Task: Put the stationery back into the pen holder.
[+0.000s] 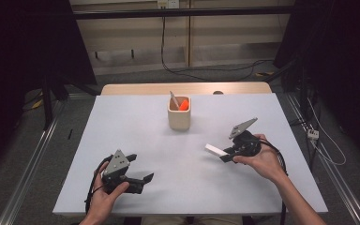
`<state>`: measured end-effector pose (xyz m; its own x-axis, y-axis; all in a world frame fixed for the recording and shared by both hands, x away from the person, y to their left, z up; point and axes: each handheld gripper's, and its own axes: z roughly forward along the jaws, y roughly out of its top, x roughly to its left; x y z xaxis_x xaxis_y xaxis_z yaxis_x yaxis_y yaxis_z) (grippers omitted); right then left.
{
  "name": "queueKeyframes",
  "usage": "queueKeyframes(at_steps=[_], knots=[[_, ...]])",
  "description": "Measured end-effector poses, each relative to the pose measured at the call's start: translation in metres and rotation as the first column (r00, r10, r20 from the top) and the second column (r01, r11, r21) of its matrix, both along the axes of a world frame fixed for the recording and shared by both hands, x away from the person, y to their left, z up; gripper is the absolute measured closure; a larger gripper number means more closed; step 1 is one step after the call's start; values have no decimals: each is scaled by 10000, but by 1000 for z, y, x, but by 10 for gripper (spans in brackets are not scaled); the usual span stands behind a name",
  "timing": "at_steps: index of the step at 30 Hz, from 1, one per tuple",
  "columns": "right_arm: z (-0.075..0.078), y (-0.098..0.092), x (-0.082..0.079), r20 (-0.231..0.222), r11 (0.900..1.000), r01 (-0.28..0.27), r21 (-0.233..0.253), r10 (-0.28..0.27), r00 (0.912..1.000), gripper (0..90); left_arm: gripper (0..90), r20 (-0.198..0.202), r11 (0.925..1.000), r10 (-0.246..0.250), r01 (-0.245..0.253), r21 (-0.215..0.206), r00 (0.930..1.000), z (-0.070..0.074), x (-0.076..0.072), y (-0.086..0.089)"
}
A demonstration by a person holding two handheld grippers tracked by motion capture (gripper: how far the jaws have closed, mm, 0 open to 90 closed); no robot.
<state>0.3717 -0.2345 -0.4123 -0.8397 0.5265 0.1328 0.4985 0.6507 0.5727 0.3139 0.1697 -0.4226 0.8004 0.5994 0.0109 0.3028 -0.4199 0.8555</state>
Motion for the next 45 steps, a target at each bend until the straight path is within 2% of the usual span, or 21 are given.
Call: queueKeyframes(at_steps=[4, 6, 11, 12, 14, 16, 18, 21, 24, 26, 30, 33, 35, 37, 40, 43, 44, 45], knots=[[3, 17, -3, -11, 9982, -555, -210, 555, 9985, 680, 87, 242, 9977, -598, 590, 331, 9979, 5, 5, -15], [4, 24, -3, -41, 9979, -619, -180, 618, 9981, 680, 87, 368, 9958, -816, 800, 439, 9960, 6, 7, -23], [6, 35, 1, 40, 9969, -786, -41, 786, 9969, 680, 81, 622, 9939, -1003, 971, 526, 9930, 8, 16, -43], [7, 37, 1, 24, 9969, -787, -25, 787, 9969, 680, 81, 523, 9929, -1149, 1130, 379, 9920, 8, 17, -47], [7, 40, 2, 100, 9964, -848, -12, 848, 9963, 680, 81, 640, 9879, -1505, 1476, 475, 9865, 9, 20, -52], [8, 43, 3, 229, 9961, -879, 46, 878, 9959, 680, 80, 822, 9827, -1745, 1683, 773, 9812, 9, 22, -57], [9, 44, 3, 249, 9965, -831, 113, 828, 9963, 680, 80, 867, 9821, -1793, 1732, 739, 9800, 8, 25, -64], [9, 47, 4, 258, 9967, -794, 154, 790, 9965, 680, 79, 1093, 9764, -1981, 1863, 1094, 9741, 8, 30, -75], [9, 49, 5, 189, 9968, -799, 79, 798, 9966, 680, 74, 1016, 9714, -2164, 2037, 1218, 9710, 7, 33, -83], [8, 51, 6, 141, 9966, -821, -86, 822, 9965, 680, 74, 1284, 9686, -2209, 2021, 1448, 9668, 6, 36, -87], [9, 53, 7, 444, 9962, -872, 32, 870, 9952, 680, 74, 1721, 9704, -2126, 1872, 1525, 9619, 3, 41, -96], [10, 57, 7, 479, 9962, -872, 72, 868, 9951, 680, 75, 1764, 9643, -2219, 1892, 1851, 9590, 0, 40, -98], [10, 60, 7, 397, 9956, -936, 61, 933, 9948, 680, 75, 2026, 9586, -2335, 1903, 2117, 9510, 0, 38, -97], [8, 64, 7, 340, 9953, -965, 45, 963, 9948, 680, 75, 2197, 9601, -2255, 1782, 2155, 9491, 0, 35, -94], [8, 69, 9, 252, 9943, -1066, 87, 1064, 9940, 680, 74, 2437, 9552, -2247, 1638, 2465, 9435, -1, 32, -91], [6, 75, 10, 115, 9923, -1233, 130, 1232, 9923, 680, 74, 2841, 9458, -2415, 1596, 2827, 9279, -2, 28, -91], [6, 78, 10, 90, 9923, -1235, 105, 1235, 9923, 680, 74, 2995, 9390, -2511, 1565, 3063, 9205, -2, 27, -91], [6, 80, 10, 95, 9916, -1288, 106, 1287, 9916, 680, 75, 3073, 9348, -2581, 1565, 3187, 9160, -3, 25, -92]])
